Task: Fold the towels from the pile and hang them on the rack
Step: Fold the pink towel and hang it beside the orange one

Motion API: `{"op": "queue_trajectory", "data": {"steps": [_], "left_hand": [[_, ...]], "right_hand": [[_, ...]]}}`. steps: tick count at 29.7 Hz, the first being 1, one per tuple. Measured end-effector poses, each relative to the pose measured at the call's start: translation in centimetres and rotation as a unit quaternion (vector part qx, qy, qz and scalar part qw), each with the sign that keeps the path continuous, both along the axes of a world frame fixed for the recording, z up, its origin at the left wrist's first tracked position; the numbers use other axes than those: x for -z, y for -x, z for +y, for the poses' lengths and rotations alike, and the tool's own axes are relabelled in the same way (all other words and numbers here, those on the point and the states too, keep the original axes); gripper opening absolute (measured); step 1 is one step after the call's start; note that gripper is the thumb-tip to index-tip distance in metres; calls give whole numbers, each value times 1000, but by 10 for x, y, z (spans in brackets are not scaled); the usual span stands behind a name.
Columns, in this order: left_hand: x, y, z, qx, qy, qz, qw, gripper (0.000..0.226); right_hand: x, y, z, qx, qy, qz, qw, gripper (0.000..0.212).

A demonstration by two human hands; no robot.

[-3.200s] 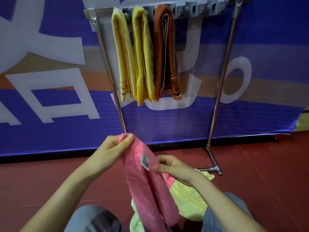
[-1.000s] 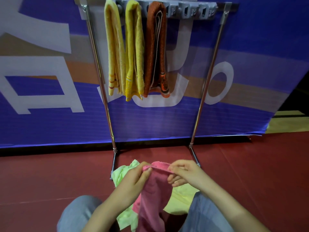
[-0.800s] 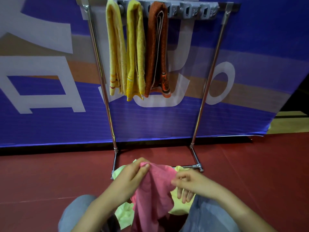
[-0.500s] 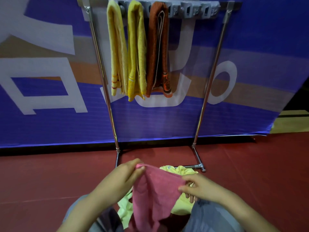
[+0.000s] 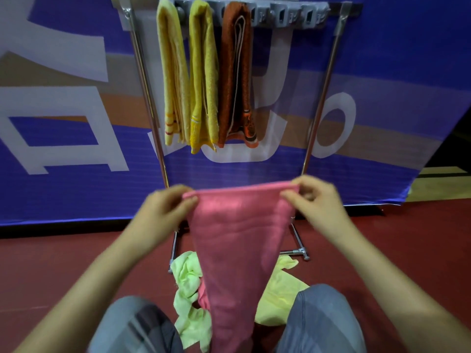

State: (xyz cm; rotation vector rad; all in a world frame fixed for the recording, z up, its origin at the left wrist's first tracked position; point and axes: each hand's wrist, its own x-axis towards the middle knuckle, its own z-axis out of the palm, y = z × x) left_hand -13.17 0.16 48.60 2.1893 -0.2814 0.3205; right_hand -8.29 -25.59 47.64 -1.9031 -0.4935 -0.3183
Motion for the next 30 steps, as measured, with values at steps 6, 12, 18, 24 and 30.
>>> {"op": "queue_trajectory", "data": {"steps": [6,12,18,24,30], "left_hand": [[-84,-5,6,15,21,-119,993,26],[-54,-8,4,2,-27,-6,1000,19],[-47,-9,-4,-24,94,37,995,15],[-30,-7,-8,-77,110,60,989,12],[23,4,-18,-164,130,85,974,20]], "right_hand": [[-91,-5,-4,-49,2,-93,994,24],[-65,-16,-9,-103,93,60,988,16],[-53,-20,-9,-58,11,30,998,23],[-31,-16,1,-6,-35,94,995,18],[7,-4,18,24,-55,175,983,21]]}}
